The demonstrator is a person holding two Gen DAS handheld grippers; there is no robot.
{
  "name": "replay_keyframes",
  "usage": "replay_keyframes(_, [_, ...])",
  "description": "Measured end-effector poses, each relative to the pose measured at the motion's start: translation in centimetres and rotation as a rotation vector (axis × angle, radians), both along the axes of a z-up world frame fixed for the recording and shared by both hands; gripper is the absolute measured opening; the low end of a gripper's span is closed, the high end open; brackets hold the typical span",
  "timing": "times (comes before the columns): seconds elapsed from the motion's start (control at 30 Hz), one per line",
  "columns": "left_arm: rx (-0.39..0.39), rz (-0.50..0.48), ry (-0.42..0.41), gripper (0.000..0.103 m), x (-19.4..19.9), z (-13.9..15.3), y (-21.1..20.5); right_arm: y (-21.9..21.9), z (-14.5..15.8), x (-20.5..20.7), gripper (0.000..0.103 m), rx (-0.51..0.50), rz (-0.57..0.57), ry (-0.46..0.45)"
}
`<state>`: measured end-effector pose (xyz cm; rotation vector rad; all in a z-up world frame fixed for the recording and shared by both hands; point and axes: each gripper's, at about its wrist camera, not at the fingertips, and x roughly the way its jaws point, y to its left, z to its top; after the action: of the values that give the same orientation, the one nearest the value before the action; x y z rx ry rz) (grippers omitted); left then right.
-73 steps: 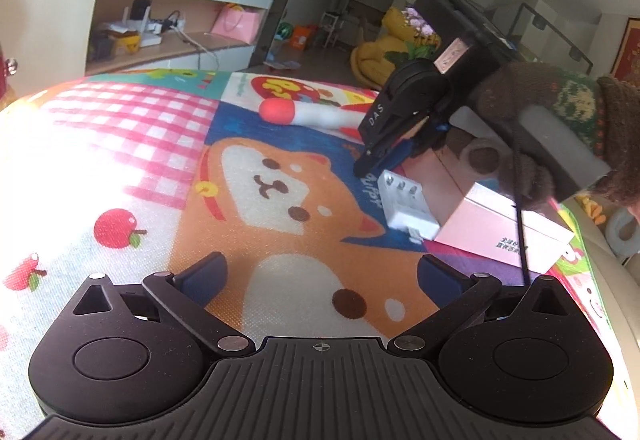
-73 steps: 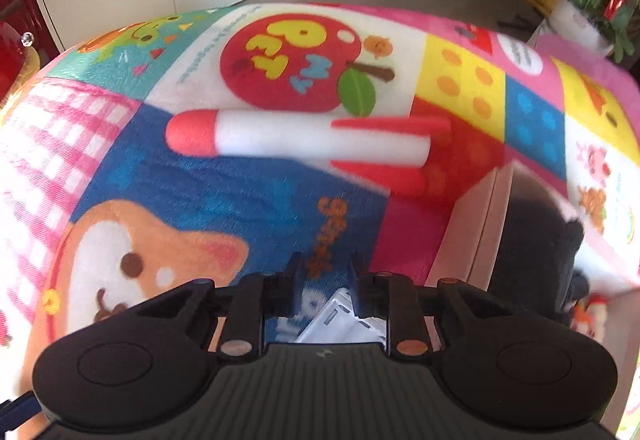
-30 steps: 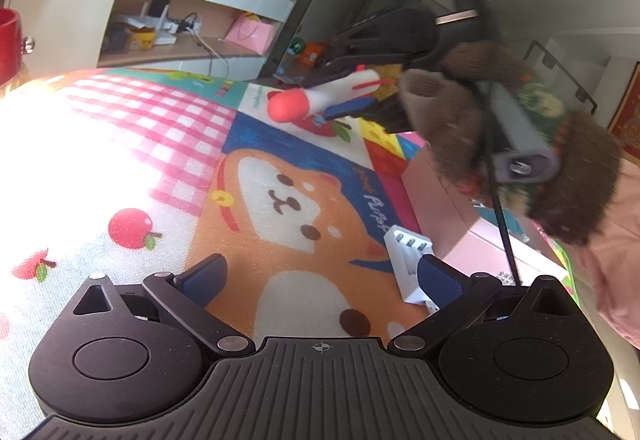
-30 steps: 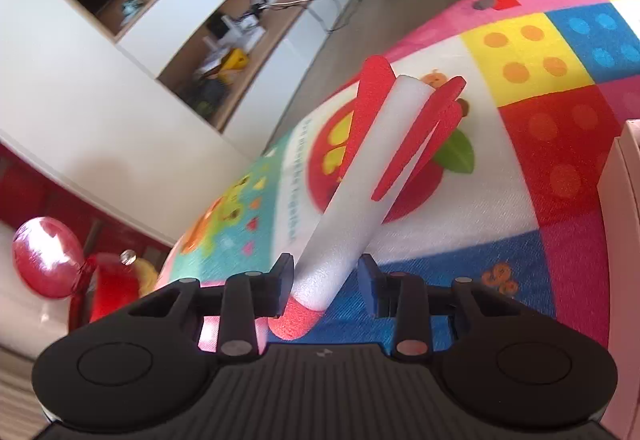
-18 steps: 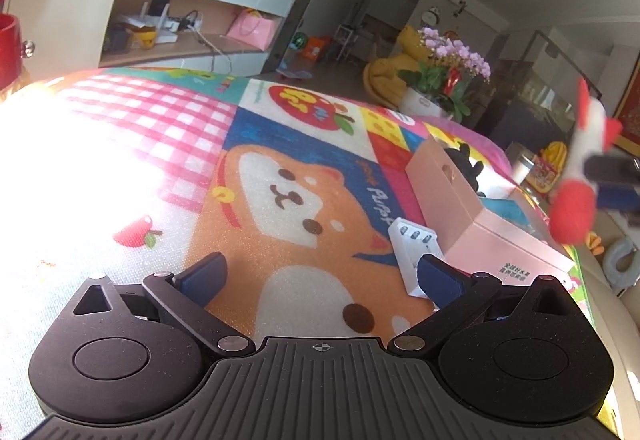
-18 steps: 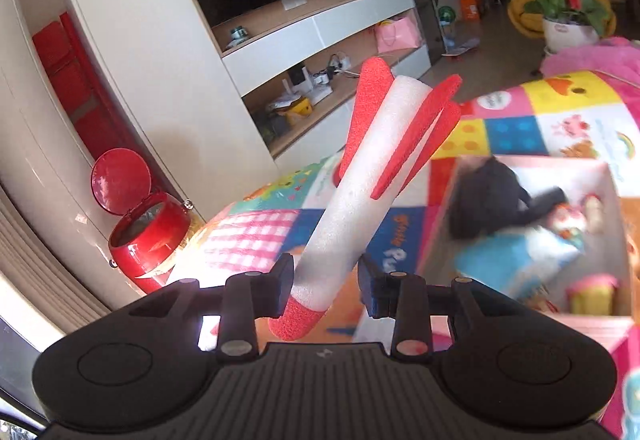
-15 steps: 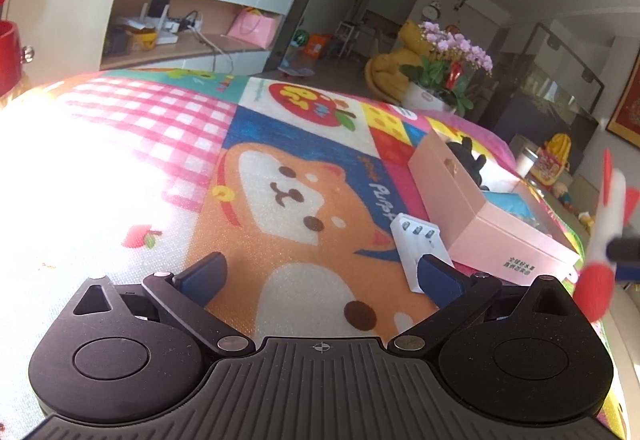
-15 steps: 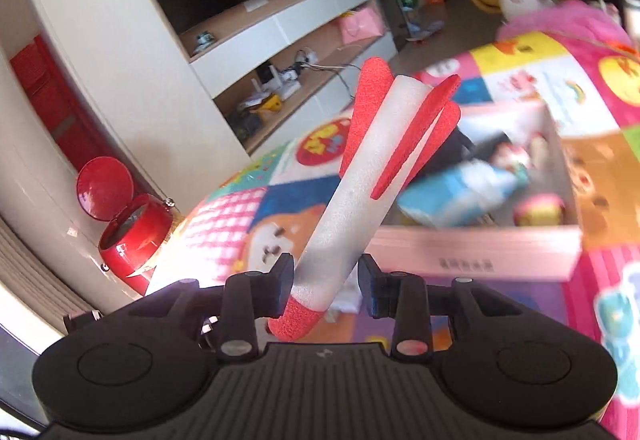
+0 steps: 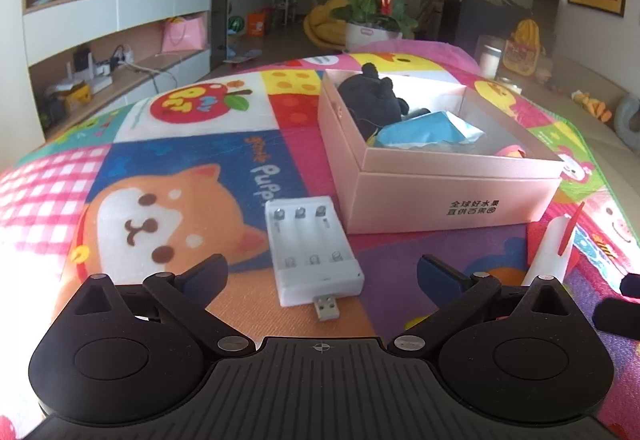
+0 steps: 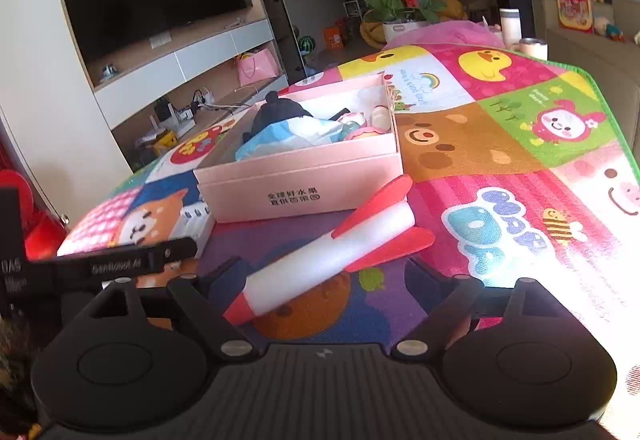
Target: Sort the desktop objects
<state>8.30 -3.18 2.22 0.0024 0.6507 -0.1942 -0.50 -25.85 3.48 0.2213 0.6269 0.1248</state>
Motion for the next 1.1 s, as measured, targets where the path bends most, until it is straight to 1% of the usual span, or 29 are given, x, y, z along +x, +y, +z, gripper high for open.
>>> replay_keyframes(0.1, [0.042, 0.022, 0.011, 0.102, 1.4, 0.0, -0.7, 0.1, -1.0, -0.4, 0.098, -0.010, 0.002, 0.015])
replay_keyframes(0.13, [0.051, 0.026, 0.021, 0.098, 1.8, 0.0, -0.7, 0.0, -1.3, -0.4, 0.099, -0.004, 0.001, 0.025])
replay_keyframes(0.17, [0.058, 0.026, 0.033, 0.083, 2.1, -0.1, -0.7, -0.1, -1.6, -0.3, 0.099, 0.001, 0.001, 0.037])
replay_keyframes(0.23, [0.066, 0.010, 0.064, 0.069, 2.5, -0.5, -0.6, 0.1, -2.3, -0.1, 0.100, 0.001, 0.002, 0.060])
replay_keyframes(0.3, [0.077, -0.008, 0.054, 0.066, 2.1, -0.7, -0.4, 0.1, -2.6, -0.1, 0.103, 0.005, 0.009, 0.063])
replay_keyframes(0.37, [0.094, -0.024, 0.043, 0.054, 1.6, -0.7, -0.1, 0.3, -2.6, 0.0, 0.103, 0.000, 0.010, 0.065])
replay_keyframes(0.4, [0.102, -0.030, 0.041, 0.053, 1.3, -0.7, 0.2, 0.4, -2.7, -0.1, 0.103, -0.001, 0.009, 0.065])
replay_keyframes(0.53, [0.124, -0.053, 0.042, 0.053, -0.3, -0.5, 1.7, 0.7, -2.7, -0.1, 0.103, -0.028, 0.011, 0.070])
replay_keyframes(0.7, [0.100, -0.089, 0.080, 0.053, -3.9, -0.2, 3.1, 1.6, -2.8, 0.1, 0.103, -0.089, 0.012, 0.088])
replay_keyframes(0.73, [0.081, -0.092, 0.090, 0.055, -4.5, -0.1, 3.3, 1.7, -2.7, 0.2, 0.103, -0.099, 0.014, 0.094])
replay_keyframes(0.77, [0.059, -0.098, 0.099, 0.060, -5.0, -0.1, 3.5, 1.7, -2.7, 0.2, 0.103, -0.104, 0.015, 0.097])
replay_keyframes(0.8, [0.035, -0.108, 0.104, 0.063, -5.4, 0.0, 3.6, 1.7, -2.7, 0.2, 0.103, -0.103, 0.015, 0.097])
replay_keyframes(0.87, [-0.019, -0.148, 0.109, 0.076, -6.0, 0.0, 3.5, 1.8, -2.7, 0.3, 0.103, -0.108, 0.020, 0.099])
replay_keyframes(0.97, [-0.076, -0.220, 0.113, 0.082, -6.3, -0.2, 2.3, 2.0, -2.8, 0.3, 0.103, -0.129, 0.039, 0.103])
replay_keyframes(1.03, [-0.107, -0.286, 0.116, 0.083, -6.5, -0.1, 1.2, 1.3, -2.7, 0.3, 0.103, -0.093, 0.042, 0.098])
replay_keyframes(1.1, [-0.132, -0.346, 0.111, 0.086, -6.8, 0.1, 0.3, 0.4, -2.5, 0.2, 0.103, -0.032, 0.041, 0.094])
